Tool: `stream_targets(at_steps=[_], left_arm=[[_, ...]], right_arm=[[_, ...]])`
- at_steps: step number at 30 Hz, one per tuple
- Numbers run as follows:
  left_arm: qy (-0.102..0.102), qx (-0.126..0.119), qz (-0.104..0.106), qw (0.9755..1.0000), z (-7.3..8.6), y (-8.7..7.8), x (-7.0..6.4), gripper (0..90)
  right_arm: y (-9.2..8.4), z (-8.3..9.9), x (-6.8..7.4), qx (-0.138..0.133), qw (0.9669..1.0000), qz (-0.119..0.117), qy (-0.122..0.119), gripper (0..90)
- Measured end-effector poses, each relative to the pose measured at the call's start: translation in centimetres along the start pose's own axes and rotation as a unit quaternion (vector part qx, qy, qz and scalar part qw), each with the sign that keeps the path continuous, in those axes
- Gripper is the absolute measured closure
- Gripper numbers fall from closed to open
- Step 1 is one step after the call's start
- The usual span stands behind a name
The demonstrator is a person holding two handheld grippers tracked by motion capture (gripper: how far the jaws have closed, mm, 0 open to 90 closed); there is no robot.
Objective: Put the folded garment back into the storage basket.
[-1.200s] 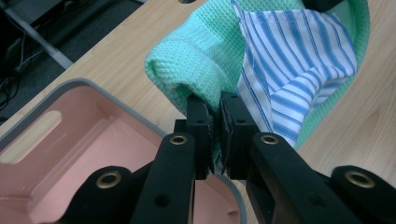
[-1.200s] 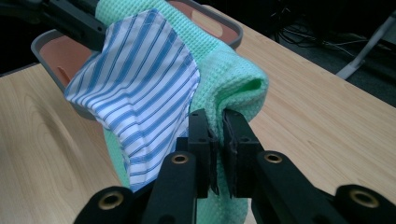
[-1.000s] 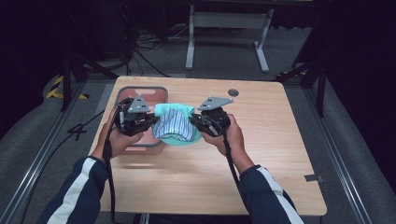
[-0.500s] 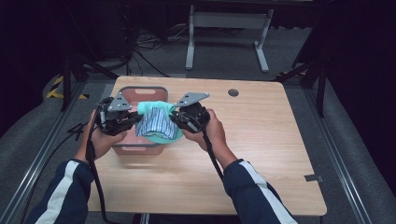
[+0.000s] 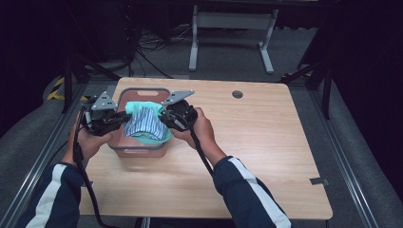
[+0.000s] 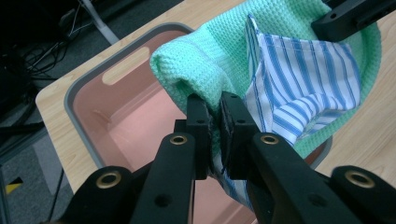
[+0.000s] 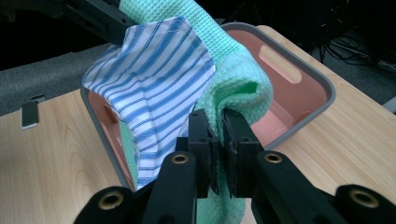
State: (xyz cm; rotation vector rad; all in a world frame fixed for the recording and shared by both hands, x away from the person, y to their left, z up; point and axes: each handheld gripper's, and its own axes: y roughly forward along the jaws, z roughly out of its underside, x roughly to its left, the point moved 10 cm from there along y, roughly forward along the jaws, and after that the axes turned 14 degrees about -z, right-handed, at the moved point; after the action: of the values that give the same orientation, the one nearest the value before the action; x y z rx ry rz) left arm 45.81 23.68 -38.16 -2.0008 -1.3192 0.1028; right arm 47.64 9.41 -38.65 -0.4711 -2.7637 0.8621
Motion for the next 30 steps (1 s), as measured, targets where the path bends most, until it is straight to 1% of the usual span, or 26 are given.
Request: stream_targets(at_steps=[3,5,6,7,9,10,11,12,13,14,15,16,18,20,21,22,23,24,25,26,28,29,30], left_arm=[[-0.005,0.001,-0.004,1.0000,0.4,0.1,0.5,83.3],[-0.012,0.004,-0.005,0.9999,0.8,0.3,0.7,83.3],[-0.009,0.009,-0.006,0.9999,0.9,0.3,0.8,83.3],[-0.007,0.006,-0.010,0.9999,1.0,0.4,1.1,83.3],[-0.009,0.009,-0.011,0.9999,1.3,0.6,1.3,83.2],[-0.011,0.014,-0.012,0.9998,1.5,0.7,1.4,83.3],[-0.012,0.012,-0.012,0.9998,1.6,0.8,1.4,83.3],[-0.009,0.014,-0.015,0.9997,1.7,0.9,1.5,83.3],[-0.009,0.014,-0.015,0.9997,1.7,0.9,1.5,83.3],[-0.006,0.019,-0.020,0.9996,1.9,1.1,1.6,83.3],[-0.007,0.021,-0.020,0.9996,2.1,1.3,1.6,83.3],[-0.008,0.018,-0.020,0.9996,2.1,1.5,1.6,83.3],[-0.007,0.028,-0.023,0.9993,2.5,1.8,1.6,83.2],[-0.010,0.027,-0.024,0.9993,2.6,2.0,1.6,83.1],[-0.004,0.032,-0.031,0.9990,2.8,2.2,1.7,83.1],[-0.006,0.035,-0.030,0.9989,2.9,2.3,1.6,83.1],[-0.006,0.031,-0.033,0.9990,2.9,2.6,1.6,83.1],[-0.009,0.038,-0.032,0.9987,3.2,2.7,1.5,83.1],[-0.008,0.038,-0.034,0.9987,3.2,2.8,1.6,83.1],[-0.010,0.040,-0.031,0.9987,3.4,3.1,1.6,83.1],[-0.012,0.044,-0.034,0.9984,3.7,3.5,1.6,83.1],[-0.016,0.045,-0.033,0.9983,3.9,3.7,1.6,83.1],[-0.018,0.042,-0.032,0.9985,4.0,4.0,1.6,83.1]], right_arm=[[0.8,-0.1,0.0,0.005,1.0000,-0.002,-0.001,82.6],[1.5,-0.1,-0.1,0.009,1.0000,-0.004,-0.001,82.6],[1.8,-0.1,-0.1,0.011,0.9999,-0.004,0.000,82.6],[2.0,-0.1,-0.1,0.010,0.9999,-0.004,0.001,82.6],[2.5,-0.1,-0.2,0.013,0.9999,-0.006,0.004,82.6],[2.7,-0.1,-0.3,0.013,0.9999,-0.006,0.004,82.6],[3.0,0.0,-0.3,0.015,0.9999,-0.007,0.005,82.6],[3.2,0.0,-0.4,0.016,0.9998,-0.006,0.005,82.6],[3.4,0.0,-0.5,0.017,0.9998,-0.007,0.007,82.6],[3.4,0.0,-0.5,0.017,0.9998,-0.007,0.007,82.6],[4.0,0.2,-0.6,0.021,0.9997,-0.008,0.009,82.6],[4.2,0.3,-0.6,0.022,0.9997,-0.008,0.010,82.6],[4.7,0.5,-0.7,0.023,0.9996,-0.011,0.015,82.6],[4.9,0.6,-0.7,0.025,0.9995,-0.010,0.015,82.6],[5.1,0.7,-0.7,0.028,0.9994,-0.010,0.018,82.6],[5.4,0.8,-0.8,0.032,0.9993,-0.011,0.015,82.6],[5.5,0.8,-0.8,0.033,0.9993,-0.011,0.013,82.6],[5.7,0.9,-0.9,0.035,0.9993,-0.010,0.011,82.6],[5.9,0.9,-0.9,0.036,0.9992,-0.009,0.011,82.6],[6.0,0.9,-1.0,0.037,0.9992,-0.008,0.012,82.6],[6.5,1.1,-1.0,0.040,0.9991,-0.010,0.011,82.6],[6.6,1.2,-1.1,0.041,0.9991,-0.010,0.012,82.6],[6.8,1.2,-1.1,0.042,0.9990,-0.011,0.014,82.5]])
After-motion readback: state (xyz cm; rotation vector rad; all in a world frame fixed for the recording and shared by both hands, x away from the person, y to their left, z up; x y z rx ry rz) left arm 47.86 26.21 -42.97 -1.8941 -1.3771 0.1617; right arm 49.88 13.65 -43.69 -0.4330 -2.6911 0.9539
